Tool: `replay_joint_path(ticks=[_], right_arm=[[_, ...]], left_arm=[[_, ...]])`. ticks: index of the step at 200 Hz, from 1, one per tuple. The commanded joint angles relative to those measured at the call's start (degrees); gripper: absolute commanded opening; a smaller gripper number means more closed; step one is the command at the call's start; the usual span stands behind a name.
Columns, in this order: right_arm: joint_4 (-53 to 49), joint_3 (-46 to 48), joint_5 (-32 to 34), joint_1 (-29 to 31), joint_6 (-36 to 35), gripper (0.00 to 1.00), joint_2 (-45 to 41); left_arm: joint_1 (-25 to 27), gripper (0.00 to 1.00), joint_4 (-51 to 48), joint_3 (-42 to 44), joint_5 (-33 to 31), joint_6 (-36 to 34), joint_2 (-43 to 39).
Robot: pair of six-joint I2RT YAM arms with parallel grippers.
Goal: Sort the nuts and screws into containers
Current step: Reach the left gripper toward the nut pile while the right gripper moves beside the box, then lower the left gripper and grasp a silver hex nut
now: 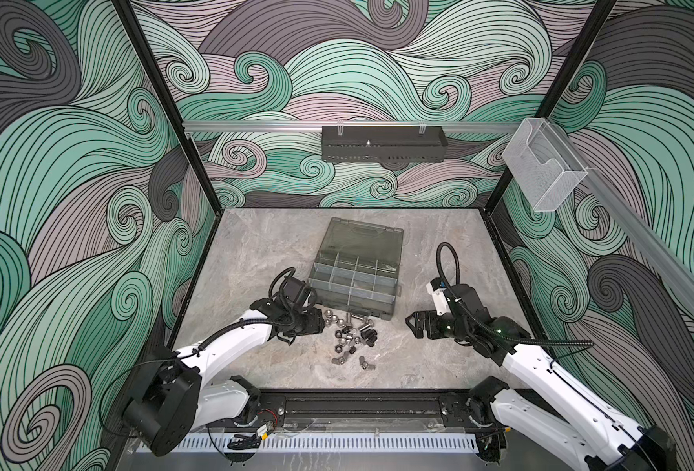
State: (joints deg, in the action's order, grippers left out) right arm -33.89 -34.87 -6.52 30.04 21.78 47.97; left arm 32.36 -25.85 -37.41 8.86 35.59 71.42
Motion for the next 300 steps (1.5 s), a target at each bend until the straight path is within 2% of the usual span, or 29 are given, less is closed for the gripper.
replay_joint_path(ticks=[1,27,103,300], right_arm=[[-0.8,1.0,0.0,0.3,1.0,0.99,-1.0],[-0.8,1.5,-0.8,0.3,0.8,0.99,-0.9],[-0.9,1.7,-0.7,0.4,0.7,0.99,-0.8],[-1.4,3.0,0.4,0.4,2.2,0.99,-2.4]], left_arm=[[1.8,0.63,1.0,-3.3,-2.2,-0.5,3.3],[2.6,0.56,-0.4,-6.0,-2.5,-1.5,7.9],[5.4,0.52,-3.5,-12.0,-6.3,-5.5,17.4],[7.6,0.37,-5.7,-16.2,-12.3,-11.8,25.1]])
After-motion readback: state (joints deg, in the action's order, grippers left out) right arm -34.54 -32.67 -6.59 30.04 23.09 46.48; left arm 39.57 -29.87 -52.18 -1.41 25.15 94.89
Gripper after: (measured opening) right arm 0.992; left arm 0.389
